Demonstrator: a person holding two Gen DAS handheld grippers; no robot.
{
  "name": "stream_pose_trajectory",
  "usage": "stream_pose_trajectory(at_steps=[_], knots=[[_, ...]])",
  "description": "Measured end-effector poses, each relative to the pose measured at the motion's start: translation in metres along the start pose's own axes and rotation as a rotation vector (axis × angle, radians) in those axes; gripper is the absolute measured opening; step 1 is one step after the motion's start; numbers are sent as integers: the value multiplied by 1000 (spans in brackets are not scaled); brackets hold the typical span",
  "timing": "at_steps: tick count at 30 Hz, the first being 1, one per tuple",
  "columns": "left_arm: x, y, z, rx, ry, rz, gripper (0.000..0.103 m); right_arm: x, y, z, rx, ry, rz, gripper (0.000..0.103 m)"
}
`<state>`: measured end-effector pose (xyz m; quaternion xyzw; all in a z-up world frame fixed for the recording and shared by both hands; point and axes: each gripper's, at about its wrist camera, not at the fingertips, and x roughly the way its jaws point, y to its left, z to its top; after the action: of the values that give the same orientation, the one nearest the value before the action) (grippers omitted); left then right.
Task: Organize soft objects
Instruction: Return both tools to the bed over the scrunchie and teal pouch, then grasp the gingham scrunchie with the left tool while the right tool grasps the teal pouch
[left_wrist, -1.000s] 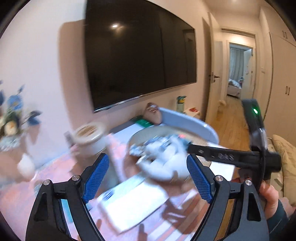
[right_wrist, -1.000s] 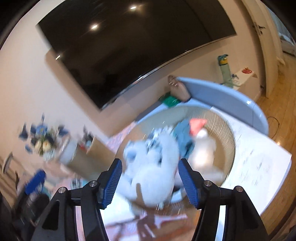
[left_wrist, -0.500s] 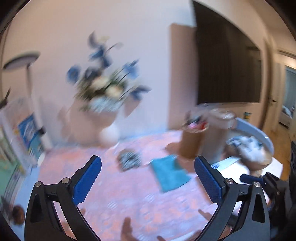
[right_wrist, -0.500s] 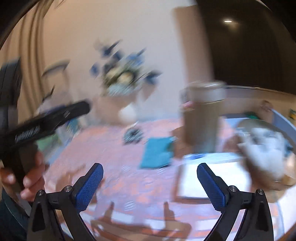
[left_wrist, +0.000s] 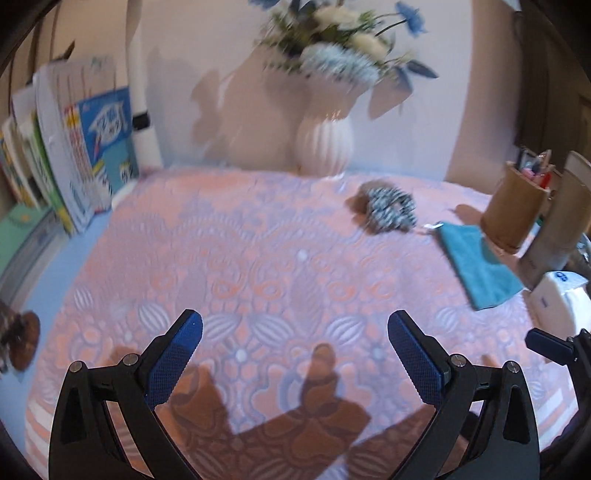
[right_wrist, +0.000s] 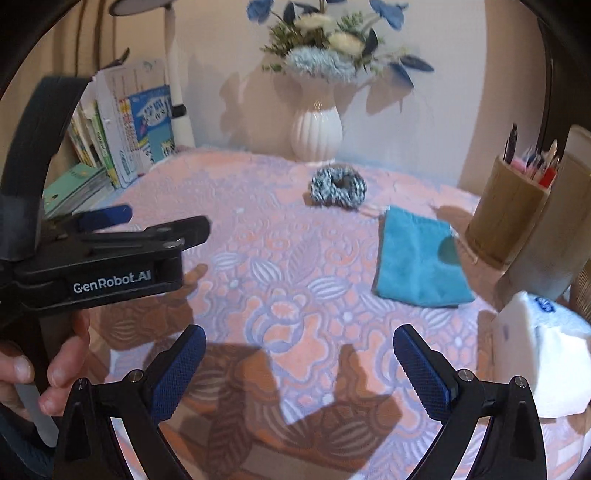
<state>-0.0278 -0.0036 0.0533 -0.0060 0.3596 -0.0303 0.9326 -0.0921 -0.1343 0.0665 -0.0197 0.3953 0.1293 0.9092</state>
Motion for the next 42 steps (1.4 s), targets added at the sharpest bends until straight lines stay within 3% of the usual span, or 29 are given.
stream_pose_trajectory(at_steps=[4,7,14,19,23,26,30,33,35,38,39,41,42], knots=[[17,3,-10,-38,73,10,101,10,-8,-3,42,59,-7,101],[13,5,-11,-47,48,9,101,11,-15,-5,69,67,-4,102],[15,7,-8,-56,85,-12,101,16,-44,-4,220,133,-6,102],[-21,-3,34,27,74,-107,101,0,-58,21,271,144,-1,102],[-29,-33,84,148,17,-157,101,17,-74,57,271,183,-173,103],[7,-57,107,191,36,-234,101,39,-84,64,313,229,-228,103],[73,-75,116,152,126,-284,100,54,-91,61,331,198,-332,103],[113,-84,114,136,172,-281,99,67,-103,61,364,216,-302,103],[134,-88,114,112,198,-268,98,80,-107,62,348,244,-354,103],[155,-92,111,78,224,-293,82,88,-105,65,312,231,-375,103],[160,-95,109,82,239,-301,64,89,-104,66,309,220,-381,103],[164,-99,107,100,228,-286,59,90,-105,68,317,202,-388,103],[162,-100,108,111,215,-281,52,91,-106,69,322,198,-390,103]])
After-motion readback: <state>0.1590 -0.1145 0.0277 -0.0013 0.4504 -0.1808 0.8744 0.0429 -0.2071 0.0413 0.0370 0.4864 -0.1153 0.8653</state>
